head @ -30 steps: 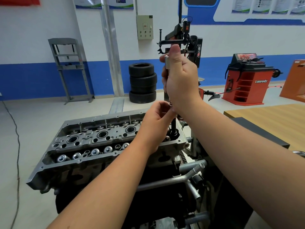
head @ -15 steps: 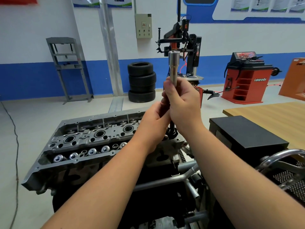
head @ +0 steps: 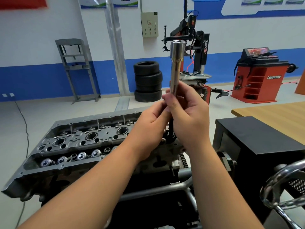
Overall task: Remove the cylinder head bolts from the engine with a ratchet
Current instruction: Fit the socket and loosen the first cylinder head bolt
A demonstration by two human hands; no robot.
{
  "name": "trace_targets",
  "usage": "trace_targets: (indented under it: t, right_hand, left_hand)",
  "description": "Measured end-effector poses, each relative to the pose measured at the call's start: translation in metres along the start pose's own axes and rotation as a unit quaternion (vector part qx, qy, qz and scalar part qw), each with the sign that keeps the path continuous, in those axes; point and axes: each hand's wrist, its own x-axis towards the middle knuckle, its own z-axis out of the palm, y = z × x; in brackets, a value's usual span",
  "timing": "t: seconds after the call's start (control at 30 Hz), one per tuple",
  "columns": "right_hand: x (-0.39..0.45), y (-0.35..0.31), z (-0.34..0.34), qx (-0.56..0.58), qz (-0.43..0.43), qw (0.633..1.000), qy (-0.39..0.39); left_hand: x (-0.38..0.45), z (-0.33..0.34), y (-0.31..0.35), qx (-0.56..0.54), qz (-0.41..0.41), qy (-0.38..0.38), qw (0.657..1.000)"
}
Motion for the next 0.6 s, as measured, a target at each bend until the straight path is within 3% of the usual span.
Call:
trace_targets:
  t: [0.27, 0.47, 0.6]
  right_hand:
    - [-0.001, 0.0, 0.001, 0.018, -0.026, 0.999, -0.002]
    - [-0.003, -0.005, -0.002, -0.033, -0.02, 0.999, -0.013]
    - [-0.004, -0.007, -0.002, -0.106, -0.06, 0.992, 0.013]
  left_hand:
    - [0.0, -0.002, 0.0, -0.033, -0.017, -0.014, 0.999]
    - [0.001, -0.003, -0.003, -0.037, -0.004, -0.007, 0.999]
    - [0.0, -0.004, -0.006, -0.053, 0.011, 0.006, 0.999]
